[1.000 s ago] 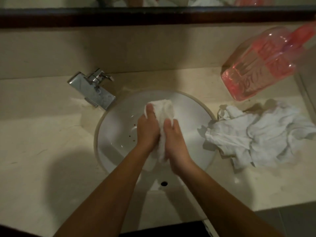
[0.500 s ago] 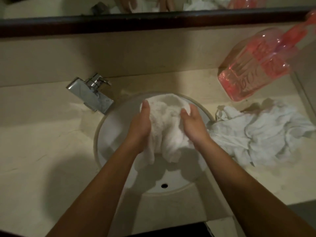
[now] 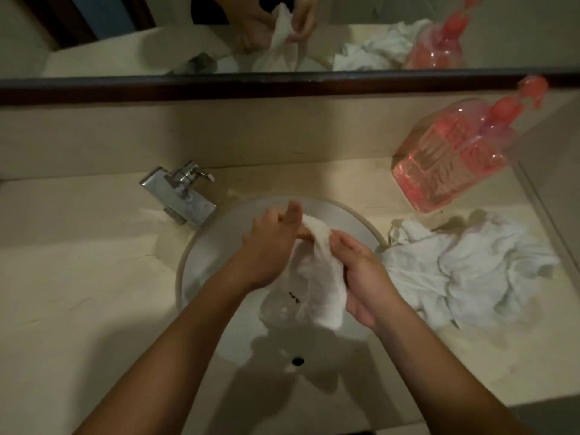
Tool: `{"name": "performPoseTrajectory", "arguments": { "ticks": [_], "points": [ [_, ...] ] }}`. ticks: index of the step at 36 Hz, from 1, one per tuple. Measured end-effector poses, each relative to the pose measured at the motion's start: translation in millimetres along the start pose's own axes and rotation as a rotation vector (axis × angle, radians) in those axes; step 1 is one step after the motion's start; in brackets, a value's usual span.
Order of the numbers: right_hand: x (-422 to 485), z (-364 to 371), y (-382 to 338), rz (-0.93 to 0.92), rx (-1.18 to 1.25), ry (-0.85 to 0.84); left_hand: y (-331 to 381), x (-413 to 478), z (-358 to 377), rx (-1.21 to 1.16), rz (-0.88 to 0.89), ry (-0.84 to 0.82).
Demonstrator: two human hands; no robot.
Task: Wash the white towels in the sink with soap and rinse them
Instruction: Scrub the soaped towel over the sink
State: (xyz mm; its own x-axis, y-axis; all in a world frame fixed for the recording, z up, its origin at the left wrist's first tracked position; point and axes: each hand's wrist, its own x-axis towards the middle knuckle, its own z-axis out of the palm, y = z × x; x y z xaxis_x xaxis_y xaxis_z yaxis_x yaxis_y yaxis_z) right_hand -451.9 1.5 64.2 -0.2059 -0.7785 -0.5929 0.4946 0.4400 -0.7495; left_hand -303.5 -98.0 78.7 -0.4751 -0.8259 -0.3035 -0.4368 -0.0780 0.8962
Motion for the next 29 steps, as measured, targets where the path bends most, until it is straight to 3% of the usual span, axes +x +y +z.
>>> {"name": "performPoseTrajectory", "arguments": {
  "ticks": [4,7,10,14,19,24,29],
  "points": [
    [-8,-11,-20,0.096,0.238,-0.172,-25,-2,4,-0.073,0.101,0.110],
    [-9,-17,-35,0.135,0.325,-0.277,-35,-8,12,-0.163,-0.032,-0.057],
    [0,-23,-42,0.121,0.364,-0.197,-25,-13,24,-0.041,-0.193,-0.154],
    [7,-42,-20,0.064,0.126,-0.072,-27,-10,37,-0.148,-0.271,-0.010],
    [17,-66,33,0.198,-0.598,-0.107,-28,-3,27,-0.358,-0.335,0.094],
    [32,-79,31,0.175,-0.545,-0.110,-28,2,1,-0.454,-0.388,0.152],
    [46,-70,2,0.022,-0.597,0.049,-14,4,-8,-0.216,-0.280,0.350]
  ]
}}
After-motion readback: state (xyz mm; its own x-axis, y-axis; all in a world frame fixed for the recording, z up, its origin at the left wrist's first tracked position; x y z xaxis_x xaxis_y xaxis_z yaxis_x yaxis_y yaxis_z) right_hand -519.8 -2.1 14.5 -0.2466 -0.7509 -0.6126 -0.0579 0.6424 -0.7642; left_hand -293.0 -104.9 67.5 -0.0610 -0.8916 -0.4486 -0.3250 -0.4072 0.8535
